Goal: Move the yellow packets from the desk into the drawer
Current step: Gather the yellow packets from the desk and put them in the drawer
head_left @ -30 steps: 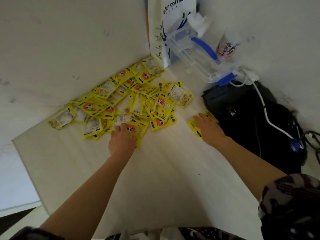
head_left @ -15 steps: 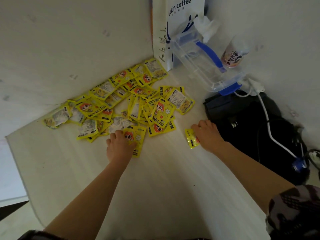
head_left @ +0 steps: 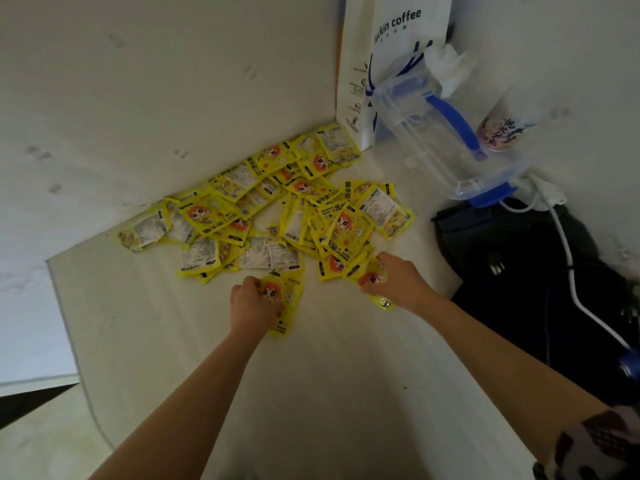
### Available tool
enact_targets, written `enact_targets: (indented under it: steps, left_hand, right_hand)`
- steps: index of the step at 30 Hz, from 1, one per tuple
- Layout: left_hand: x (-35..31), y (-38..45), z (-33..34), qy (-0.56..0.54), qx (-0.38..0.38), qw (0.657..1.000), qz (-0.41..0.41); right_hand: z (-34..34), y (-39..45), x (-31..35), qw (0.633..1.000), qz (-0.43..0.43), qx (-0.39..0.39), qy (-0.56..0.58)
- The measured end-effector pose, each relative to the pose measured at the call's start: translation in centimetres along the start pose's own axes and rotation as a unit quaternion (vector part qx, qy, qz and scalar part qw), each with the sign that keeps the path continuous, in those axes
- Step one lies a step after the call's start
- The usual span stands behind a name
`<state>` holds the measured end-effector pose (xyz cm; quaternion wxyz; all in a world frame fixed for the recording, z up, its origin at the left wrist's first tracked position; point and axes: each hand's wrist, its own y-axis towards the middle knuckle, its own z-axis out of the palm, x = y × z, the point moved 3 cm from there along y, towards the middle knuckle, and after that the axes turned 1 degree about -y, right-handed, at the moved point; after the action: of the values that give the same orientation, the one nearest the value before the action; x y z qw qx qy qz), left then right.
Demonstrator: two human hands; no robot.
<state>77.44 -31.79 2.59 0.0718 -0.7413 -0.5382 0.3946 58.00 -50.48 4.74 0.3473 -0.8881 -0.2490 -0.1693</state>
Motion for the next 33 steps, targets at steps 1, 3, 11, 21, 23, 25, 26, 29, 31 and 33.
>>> enact_targets:
  steps: [1,3,11,21,23,25,26,29,31,33]
  left_hand:
    - [0.4,0.2,-0.6,-0.001,-0.004,1.000,-0.001]
    - [1.1,0.6,-2.1,-0.006,-0.019,1.000,0.001]
    - [2.1,4.1,-9.6,-0.091,-0.124,0.988,0.007]
    - [3.3,8.7,-11.3,-0.172,-0.124,0.975,-0.069]
    - [3.3,9.0,-11.0,-0.166,-0.131,0.975,-0.073]
    - [2.9,9.1,-10.7,-0.155,-0.132,0.976,-0.077]
    - [2.7,9.2,-10.4,-0.144,-0.129,0.978,-0.079]
    - [2.2,9.5,-10.0,-0.116,-0.126,0.981,-0.088]
    - [2.4,9.6,-9.9,-0.119,-0.130,0.979,-0.106]
    - [2.6,9.6,-10.0,-0.122,-0.144,0.975,-0.120]
  right_hand:
    - [-0.1,0.3,0.4,0.998,0.013,-0.011,0.053]
    - [-0.4,1.0,1.0,0.983,0.043,-0.028,0.177]
    - [-0.4,4.2,2.5,0.881,0.163,-0.068,0.439]
    - [0.1,6.4,2.9,0.849,0.205,-0.102,0.477]
    - [0.0,6.5,3.2,0.846,0.209,-0.103,0.479]
    - [-0.2,6.6,3.6,0.844,0.211,-0.102,0.482]
    - [-0.3,6.8,3.6,0.844,0.211,-0.103,0.483]
    - [-0.5,7.0,3.8,0.842,0.211,-0.106,0.485]
    - [-0.6,7.1,3.9,0.850,0.208,-0.117,0.469]
    - [-0.8,7.1,3.9,0.856,0.205,-0.133,0.456]
